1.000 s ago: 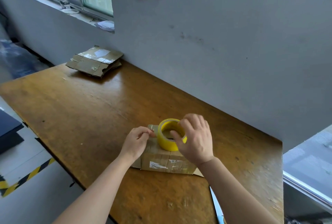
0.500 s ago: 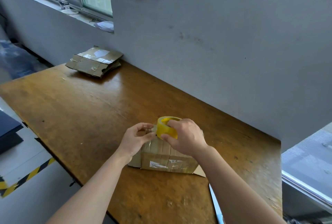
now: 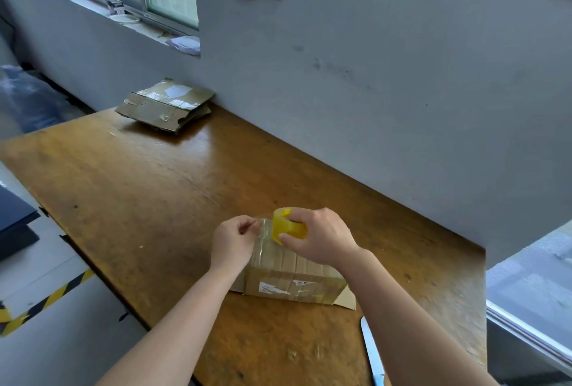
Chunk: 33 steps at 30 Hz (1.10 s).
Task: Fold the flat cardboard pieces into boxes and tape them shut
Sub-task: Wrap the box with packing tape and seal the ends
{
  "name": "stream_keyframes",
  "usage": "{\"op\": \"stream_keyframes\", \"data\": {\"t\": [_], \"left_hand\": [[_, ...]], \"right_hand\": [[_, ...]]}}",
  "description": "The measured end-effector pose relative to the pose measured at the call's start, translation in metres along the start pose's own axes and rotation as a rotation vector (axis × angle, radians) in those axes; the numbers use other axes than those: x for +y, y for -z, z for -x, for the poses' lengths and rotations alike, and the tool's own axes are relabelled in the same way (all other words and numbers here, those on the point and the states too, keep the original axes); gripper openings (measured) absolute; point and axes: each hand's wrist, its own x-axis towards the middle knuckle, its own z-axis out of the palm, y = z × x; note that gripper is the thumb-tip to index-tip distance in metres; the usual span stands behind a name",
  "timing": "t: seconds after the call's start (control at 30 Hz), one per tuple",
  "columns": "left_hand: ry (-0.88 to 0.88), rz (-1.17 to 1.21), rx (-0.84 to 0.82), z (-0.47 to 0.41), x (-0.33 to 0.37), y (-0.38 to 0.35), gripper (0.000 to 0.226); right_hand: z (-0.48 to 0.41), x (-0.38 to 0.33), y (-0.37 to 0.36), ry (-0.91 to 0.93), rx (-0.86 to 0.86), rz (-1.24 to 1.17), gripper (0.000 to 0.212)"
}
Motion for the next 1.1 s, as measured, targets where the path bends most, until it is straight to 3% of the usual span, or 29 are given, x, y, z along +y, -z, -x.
{"op": "stream_keyframes", "data": {"t": [0.1, 0.3, 0.4, 0.57, 0.63, 0.73, 0.8, 0.93, 1.1], "left_hand": [[-0.087, -0.164, 0.000, 0.005, -0.007, -0.007, 0.021], [-0.209, -0.298, 0.056, 0.010, -0.011, -0.014, 0.012], [-0.083, -0.243, 0.010, 0.007, -0.010, -0.013, 0.016], [0.257, 0.123, -0.029, -0.001, 0.003, -0.004, 0.026], [0.195, -0.012, -0.001, 0.002, 0.008, -0.002, 0.027], [-0.056, -0.326, 0.113, 0.007, 0.013, -0.004, 0.023], [-0.150, -0.284, 0.126, 0.006, 0.014, -0.006, 0.019], [-0.054, -0.081, -0.122, -0.005, 0.009, -0.002, 0.027], [-0.127, -0.207, -0.213, -0.006, -0.005, -0.002, 0.040]], "right_hand": [[0.002, 0.000, -0.001, 0.039, -0.057, 0.031, 0.020], [-0.012, -0.014, 0.012, -0.002, -0.083, -0.018, 0.030], [-0.021, -0.016, 0.012, -0.082, -0.117, -0.051, 0.040], [-0.031, -0.010, 0.010, -0.127, -0.157, -0.084, 0.040], [-0.035, -0.011, 0.008, -0.141, -0.154, -0.084, 0.034], [-0.036, -0.011, 0.007, -0.157, -0.146, -0.080, 0.029], [-0.035, -0.008, 0.009, -0.167, -0.140, -0.090, 0.032], [-0.031, -0.005, 0.011, -0.208, -0.100, -0.147, 0.036], [-0.031, -0.010, 0.018, -0.198, -0.051, -0.145, 0.031]]}}
